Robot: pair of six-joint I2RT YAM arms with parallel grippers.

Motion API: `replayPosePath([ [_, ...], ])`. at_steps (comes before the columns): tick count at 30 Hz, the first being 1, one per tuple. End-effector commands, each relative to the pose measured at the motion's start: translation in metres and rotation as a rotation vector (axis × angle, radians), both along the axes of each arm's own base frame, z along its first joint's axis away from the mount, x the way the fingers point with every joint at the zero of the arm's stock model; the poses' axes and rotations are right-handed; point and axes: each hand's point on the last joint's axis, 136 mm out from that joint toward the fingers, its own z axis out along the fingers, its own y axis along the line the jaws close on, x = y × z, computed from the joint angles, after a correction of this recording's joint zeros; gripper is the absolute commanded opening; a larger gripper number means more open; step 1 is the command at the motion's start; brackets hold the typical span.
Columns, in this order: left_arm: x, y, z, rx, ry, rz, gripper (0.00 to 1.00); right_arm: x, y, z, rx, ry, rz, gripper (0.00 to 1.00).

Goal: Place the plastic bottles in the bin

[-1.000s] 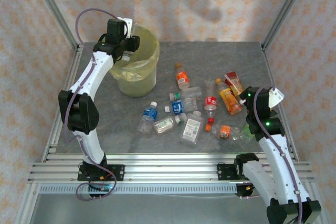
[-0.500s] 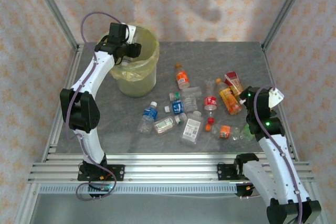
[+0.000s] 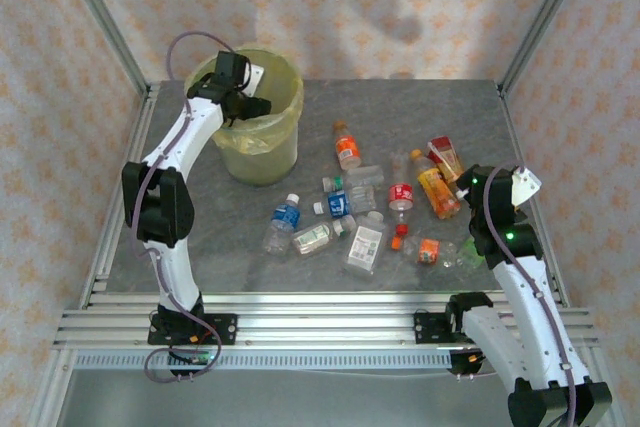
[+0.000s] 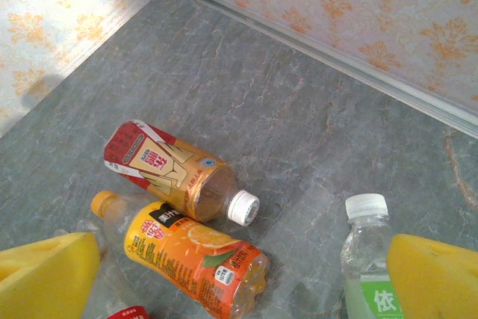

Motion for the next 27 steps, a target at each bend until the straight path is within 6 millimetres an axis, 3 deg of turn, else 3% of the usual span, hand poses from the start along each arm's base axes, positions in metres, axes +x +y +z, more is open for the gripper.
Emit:
replayPosePath([
  [1, -0.004, 0.007, 0.005, 0.034, 0.013, 0.009, 0.72, -0.004, 0.001, 0.0, 0.007, 0.005, -0.004, 0.99],
  [9, -0.001, 0.009, 0.03, 0.014, -0.054, 0.042, 0.77, -0.005, 0.0, 0.001, 0.006, 0.003, -0.005, 0.99],
  [10, -0.004, 0.011, 0.05, 0.008, -0.095, 0.055, 0.78, -0.006, 0.0, 0.001, 0.006, 0.005, -0.003, 0.99],
  [20, -0.027, 0.02, 0.152, -0.064, -0.337, 0.142, 0.91, -0.005, 0.001, 0.001, 0.009, 0.003, 0.002, 0.99],
  [23, -0.041, 0.02, 0.175, -0.093, -0.39, 0.156, 1.0, -0.005, 0.002, 0.001, 0.008, 0.003, 0.004, 0.99],
  [27, -0.062, 0.021, 0.2, -0.156, -0.463, 0.185, 1.0, -0.005, 0.003, 0.001, 0.01, 0.006, 0.013, 0.99],
])
